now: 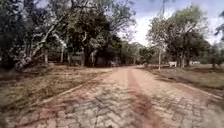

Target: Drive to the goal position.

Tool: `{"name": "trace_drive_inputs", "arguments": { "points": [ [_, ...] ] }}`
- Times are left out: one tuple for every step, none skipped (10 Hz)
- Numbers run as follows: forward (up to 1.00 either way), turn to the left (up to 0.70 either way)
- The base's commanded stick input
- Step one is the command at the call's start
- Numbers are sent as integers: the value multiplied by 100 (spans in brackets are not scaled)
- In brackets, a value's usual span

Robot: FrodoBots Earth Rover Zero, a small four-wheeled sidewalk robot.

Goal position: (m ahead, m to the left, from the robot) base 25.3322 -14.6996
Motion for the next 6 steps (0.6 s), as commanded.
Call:
{"name": "trace_drive_inputs", "arguments": {
  "points": [
    [85,0],
    [85,0],
    [85,0],
    [85,0],
    [85,0],
    [85,0]
  ]
}}
